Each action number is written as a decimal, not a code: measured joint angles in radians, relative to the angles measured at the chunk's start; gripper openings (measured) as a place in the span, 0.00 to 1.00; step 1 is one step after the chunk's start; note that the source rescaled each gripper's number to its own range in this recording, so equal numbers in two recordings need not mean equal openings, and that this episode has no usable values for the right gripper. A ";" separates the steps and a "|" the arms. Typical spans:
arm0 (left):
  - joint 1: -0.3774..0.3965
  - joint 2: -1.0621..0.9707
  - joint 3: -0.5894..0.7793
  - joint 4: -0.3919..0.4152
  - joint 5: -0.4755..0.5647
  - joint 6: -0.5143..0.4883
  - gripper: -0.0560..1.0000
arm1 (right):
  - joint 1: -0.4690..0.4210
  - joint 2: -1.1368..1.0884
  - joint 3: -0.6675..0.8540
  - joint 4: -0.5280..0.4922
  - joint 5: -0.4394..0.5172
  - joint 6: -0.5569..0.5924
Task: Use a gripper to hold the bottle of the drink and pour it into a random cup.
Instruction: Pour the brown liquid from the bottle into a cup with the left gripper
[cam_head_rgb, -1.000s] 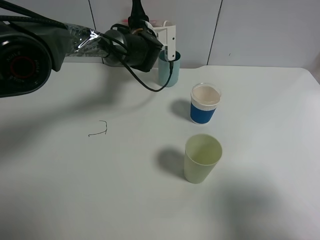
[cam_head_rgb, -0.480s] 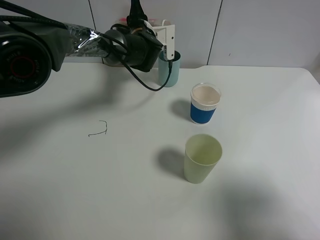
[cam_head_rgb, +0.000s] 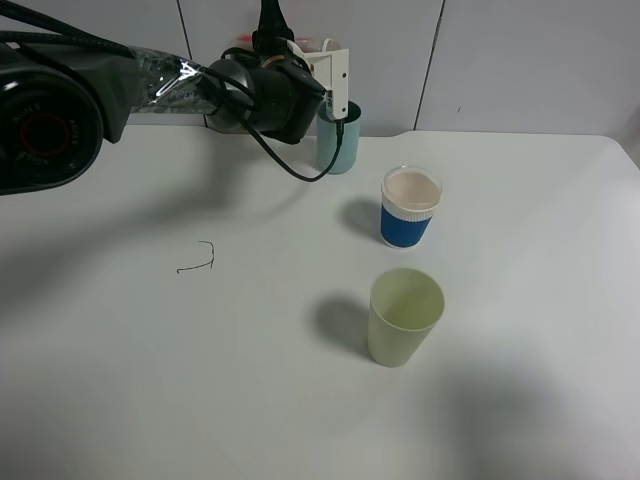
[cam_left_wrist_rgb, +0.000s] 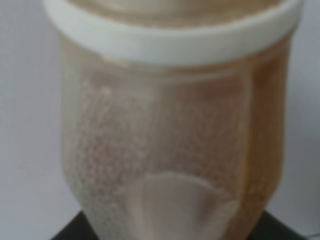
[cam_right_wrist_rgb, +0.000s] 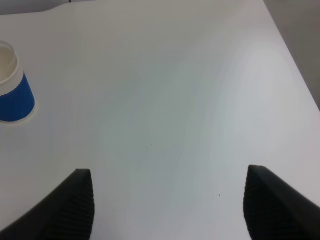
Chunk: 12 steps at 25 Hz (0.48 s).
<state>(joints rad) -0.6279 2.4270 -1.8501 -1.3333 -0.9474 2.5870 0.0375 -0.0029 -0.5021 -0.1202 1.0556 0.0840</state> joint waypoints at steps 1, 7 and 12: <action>0.000 0.000 0.000 0.000 -0.001 0.000 0.06 | 0.000 0.000 0.000 0.000 0.000 0.000; 0.000 0.000 0.000 0.020 -0.012 0.002 0.06 | 0.000 0.000 0.000 0.000 0.000 0.000; 0.000 0.000 0.000 0.028 -0.015 0.002 0.06 | 0.000 0.000 0.000 0.000 0.000 0.000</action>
<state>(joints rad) -0.6279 2.4270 -1.8501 -1.3058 -0.9627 2.5887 0.0375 -0.0029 -0.5021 -0.1202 1.0556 0.0840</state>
